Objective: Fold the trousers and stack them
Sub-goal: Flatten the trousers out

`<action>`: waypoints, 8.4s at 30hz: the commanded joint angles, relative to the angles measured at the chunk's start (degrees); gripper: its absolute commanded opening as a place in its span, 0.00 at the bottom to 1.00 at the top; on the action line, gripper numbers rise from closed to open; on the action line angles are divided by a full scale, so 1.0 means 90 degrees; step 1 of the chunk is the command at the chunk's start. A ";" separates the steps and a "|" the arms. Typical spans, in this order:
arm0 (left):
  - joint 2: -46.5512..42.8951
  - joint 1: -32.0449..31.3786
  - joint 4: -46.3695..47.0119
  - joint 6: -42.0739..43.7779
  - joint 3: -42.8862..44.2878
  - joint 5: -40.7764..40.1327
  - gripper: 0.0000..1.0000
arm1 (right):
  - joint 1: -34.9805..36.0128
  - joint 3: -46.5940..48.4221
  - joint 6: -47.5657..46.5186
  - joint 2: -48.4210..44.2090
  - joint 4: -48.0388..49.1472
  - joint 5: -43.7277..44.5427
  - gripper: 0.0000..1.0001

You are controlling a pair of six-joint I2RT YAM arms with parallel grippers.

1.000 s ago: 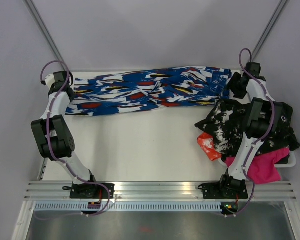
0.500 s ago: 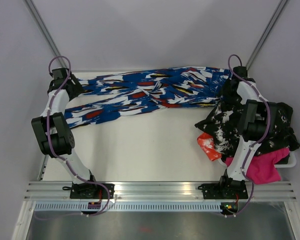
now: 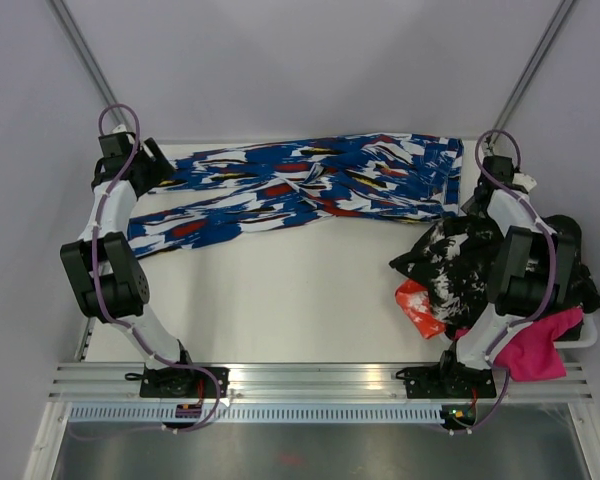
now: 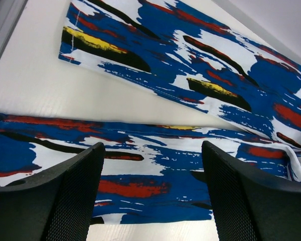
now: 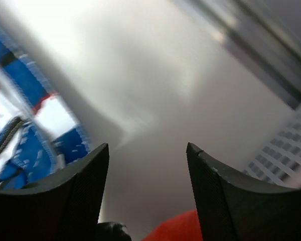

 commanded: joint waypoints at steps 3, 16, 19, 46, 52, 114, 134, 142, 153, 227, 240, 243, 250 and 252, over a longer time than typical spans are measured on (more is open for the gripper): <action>0.0166 0.0003 0.0195 0.0063 0.0260 0.0428 0.83 | -0.0368 -0.1086 0.0746 -0.1040 -0.0506 0.1014 0.66; 0.0332 0.0003 -0.0156 -0.0015 0.0504 0.0488 0.83 | -0.0388 -0.0331 -0.0434 -0.1453 -0.0105 0.0041 0.83; 0.0264 0.0003 -0.0730 -0.0385 0.0416 -0.0524 0.83 | -0.0339 0.0704 -0.0679 -0.1083 -0.0154 -0.0322 0.84; -0.1015 0.0071 -0.0362 -0.2730 -0.2200 -0.1125 0.82 | 0.3333 0.3113 0.3977 0.0746 -0.2106 0.0614 0.75; -0.1484 0.0159 -0.0303 -0.2662 -0.2718 -0.1203 0.82 | 0.3323 0.0741 0.5207 -0.0093 -0.1240 0.0780 0.76; -0.0811 0.0794 -0.0567 -0.0582 -0.1107 -0.2727 0.02 | 0.2610 0.2993 0.0240 0.1098 -0.1551 0.0695 0.00; -0.0733 0.0142 -0.0518 -0.2261 -0.0894 -0.0256 0.98 | 0.3118 -0.0484 -0.0016 -0.0222 -0.0778 -0.0519 0.04; -0.0001 -0.1002 -0.1171 -0.2555 -0.0609 -0.1162 0.97 | 0.2855 0.0453 0.0160 0.0111 -0.1121 -0.0596 0.50; 0.0078 -0.1247 -0.0802 -0.1969 -0.1010 -0.1213 0.81 | 0.2942 0.2709 -0.0923 0.0656 -0.0564 -0.1835 0.64; 0.3456 -0.0925 -0.2041 -0.0875 0.3160 -0.3018 0.79 | 0.3372 0.1246 -0.0621 0.0941 0.0032 -0.2228 0.65; 0.3555 -0.0896 -0.0880 -0.0631 0.3151 -0.2219 0.02 | 0.3372 0.1500 -0.0738 0.1156 0.0032 -0.2188 0.65; 0.2718 -0.0701 0.0502 -0.0582 0.2324 -0.1314 0.02 | 0.3362 0.1510 -0.0738 0.1224 0.0090 -0.2169 0.65; -0.0338 0.0177 0.4772 -0.1430 -0.1319 0.0532 0.02 | 0.3372 0.1763 -0.0738 0.1458 0.0178 -0.2227 0.65; -0.0653 0.0285 0.5328 -0.1684 -0.1847 0.0681 0.02 | 0.3362 0.1764 -0.0758 0.1507 0.0188 -0.2266 0.65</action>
